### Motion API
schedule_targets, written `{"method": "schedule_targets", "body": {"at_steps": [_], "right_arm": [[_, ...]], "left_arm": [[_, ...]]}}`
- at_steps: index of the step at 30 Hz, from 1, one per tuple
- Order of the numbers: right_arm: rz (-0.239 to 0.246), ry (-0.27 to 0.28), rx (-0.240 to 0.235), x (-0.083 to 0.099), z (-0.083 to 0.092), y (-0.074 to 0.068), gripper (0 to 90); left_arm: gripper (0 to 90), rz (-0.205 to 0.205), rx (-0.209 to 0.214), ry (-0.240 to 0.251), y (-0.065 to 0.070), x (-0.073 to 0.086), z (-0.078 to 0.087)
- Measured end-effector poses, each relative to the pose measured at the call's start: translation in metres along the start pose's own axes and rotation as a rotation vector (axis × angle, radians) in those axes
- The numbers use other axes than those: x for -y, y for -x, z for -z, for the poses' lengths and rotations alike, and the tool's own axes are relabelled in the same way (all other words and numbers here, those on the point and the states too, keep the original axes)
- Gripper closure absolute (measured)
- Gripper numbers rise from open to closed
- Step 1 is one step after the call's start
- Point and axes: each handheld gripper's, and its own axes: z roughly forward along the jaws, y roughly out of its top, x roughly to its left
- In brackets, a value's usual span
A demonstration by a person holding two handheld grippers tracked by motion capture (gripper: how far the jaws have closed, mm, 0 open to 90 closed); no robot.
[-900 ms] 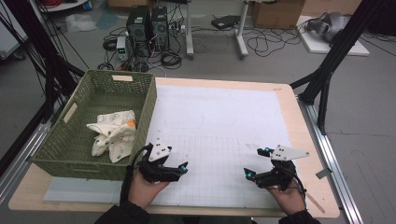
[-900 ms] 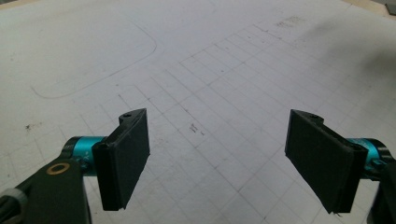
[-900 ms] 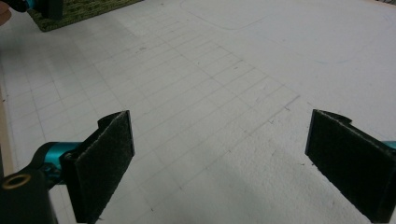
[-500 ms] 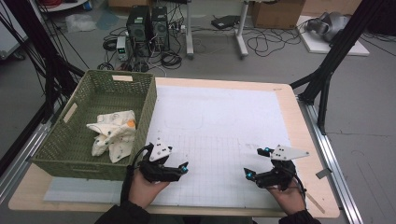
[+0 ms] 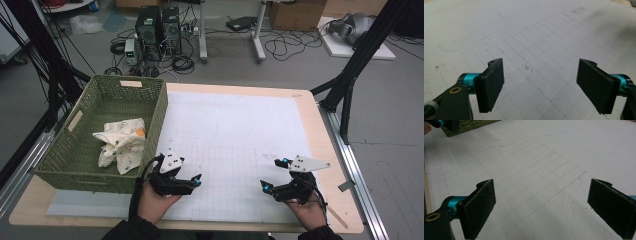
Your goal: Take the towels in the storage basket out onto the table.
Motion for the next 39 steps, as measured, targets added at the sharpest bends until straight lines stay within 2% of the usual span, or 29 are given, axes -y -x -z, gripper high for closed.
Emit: {"method": "schedule_targets", "body": {"at_steps": [11,24,31,34,39], "right_arm": [[-0.006,-0.003,-0.002,0.001,0.0,0.0,7.0],[-0.005,-0.003,0.003,0.002,0.001,-0.001,7.0],[-0.006,0.0,0.002,0.002,0.001,-0.001,7.0],[-0.007,-0.001,0.0,0.001,0.001,0.0,7.0],[-0.009,0.0,0.0,0.001,0.001,0.0,7.0]], "left_arm": [[23.1,0.005,0.011,-0.003,0.001,-0.001,-0.002],[25.7,0.008,0.057,-0.006,0.003,-0.008,-0.003],[28.2,0.055,0.127,0.0,0.001,-0.014,-0.002],[29.2,0.111,0.192,0.009,-0.003,-0.017,-0.001],[30.9,0.172,0.269,0.024,-0.01,-0.025,0.001]]}}
